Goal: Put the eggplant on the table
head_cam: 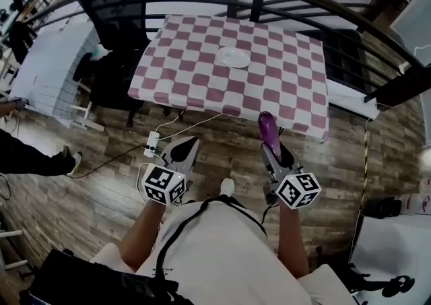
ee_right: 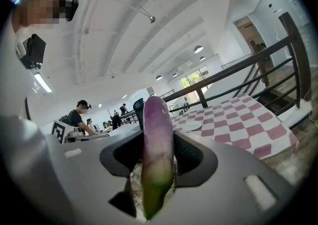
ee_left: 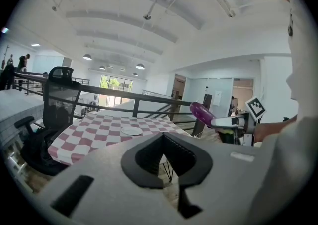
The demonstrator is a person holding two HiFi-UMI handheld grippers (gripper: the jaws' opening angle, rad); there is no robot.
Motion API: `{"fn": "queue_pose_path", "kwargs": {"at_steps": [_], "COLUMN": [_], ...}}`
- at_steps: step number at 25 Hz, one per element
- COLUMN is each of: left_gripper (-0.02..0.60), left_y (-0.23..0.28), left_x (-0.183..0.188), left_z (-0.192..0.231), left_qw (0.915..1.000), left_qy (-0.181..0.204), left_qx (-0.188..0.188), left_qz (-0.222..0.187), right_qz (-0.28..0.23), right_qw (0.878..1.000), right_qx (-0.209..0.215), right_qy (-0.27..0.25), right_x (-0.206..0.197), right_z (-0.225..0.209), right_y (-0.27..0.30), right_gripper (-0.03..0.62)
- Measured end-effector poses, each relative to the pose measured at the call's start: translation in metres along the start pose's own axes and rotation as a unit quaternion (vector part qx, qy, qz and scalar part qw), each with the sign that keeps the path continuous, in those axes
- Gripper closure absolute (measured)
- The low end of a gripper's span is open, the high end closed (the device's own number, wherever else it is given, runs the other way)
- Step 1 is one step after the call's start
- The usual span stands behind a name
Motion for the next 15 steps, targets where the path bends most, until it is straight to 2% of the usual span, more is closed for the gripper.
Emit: {"fn": "queue_pose_path", "kwargs": {"at_steps": [4,15], "left_gripper": [0.577,0.577], "left_y": [0.022,0.053], "left_x": [0.006,0.012], "left_z": [-0.004,-0.009], "left_qw": [0.9998,0.9994], "left_qy": [-0.016,-0.016], "left_qx": [0.011,0.029], "left_qz": [-0.004,0.004], "right_qz": [0.01,0.021], "right_qw": [1.0,0.999], "right_qx": [0.01,0.034], "right_qy": [-0.001,-0.002], "right_x": [0.007,0.021], "right_z": [-0.026,-0.061], "right_y": [0.006,0.016], "right_gripper": [0.402,0.402]}}
Point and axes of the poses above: the fingertips, and each gripper's own axes: y forward along the fingers, z to its left, x out of its top, the point moved 2 cm from there along -y, backward along the fingers, and after that the axes turned 6 degrees about z, right-handed, at the moved point
